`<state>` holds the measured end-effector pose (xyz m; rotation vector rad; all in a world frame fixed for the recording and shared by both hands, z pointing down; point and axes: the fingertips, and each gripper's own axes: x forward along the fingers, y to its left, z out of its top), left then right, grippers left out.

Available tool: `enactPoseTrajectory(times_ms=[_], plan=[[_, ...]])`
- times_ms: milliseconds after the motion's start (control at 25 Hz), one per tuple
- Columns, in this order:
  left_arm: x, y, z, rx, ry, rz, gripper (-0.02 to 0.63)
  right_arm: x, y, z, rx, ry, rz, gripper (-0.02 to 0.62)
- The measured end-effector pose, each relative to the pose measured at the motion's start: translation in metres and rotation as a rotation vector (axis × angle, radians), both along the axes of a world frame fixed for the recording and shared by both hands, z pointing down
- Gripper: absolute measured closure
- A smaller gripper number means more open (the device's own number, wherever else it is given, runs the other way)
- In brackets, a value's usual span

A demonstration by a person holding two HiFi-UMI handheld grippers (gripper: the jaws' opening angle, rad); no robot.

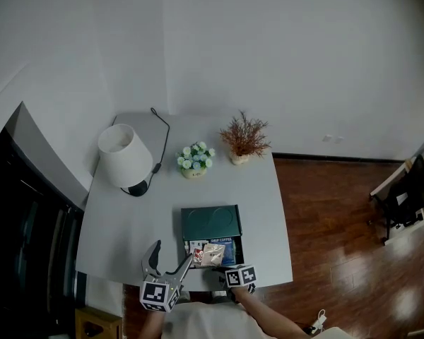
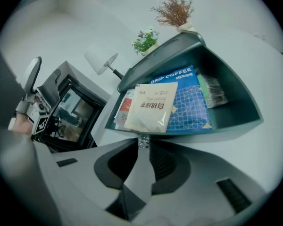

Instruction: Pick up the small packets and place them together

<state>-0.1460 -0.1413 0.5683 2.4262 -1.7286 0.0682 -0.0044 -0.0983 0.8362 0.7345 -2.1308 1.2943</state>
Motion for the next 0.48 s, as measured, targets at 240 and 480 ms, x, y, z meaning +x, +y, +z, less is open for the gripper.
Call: enactPoseTrajectory(times_ms=[240, 480], plan=[[0.001, -0.001, -0.003, 0.010, 0.006, 0.009, 0.207, 0.000, 0.010, -0.016, 0.101, 0.035, -0.099, 0.380], [0.001, -0.005, -0.011, 0.034, 0.022, 0.010, 0.207, -0.001, -0.002, -0.095, 0.338, -0.062, -0.052, 0.382]])
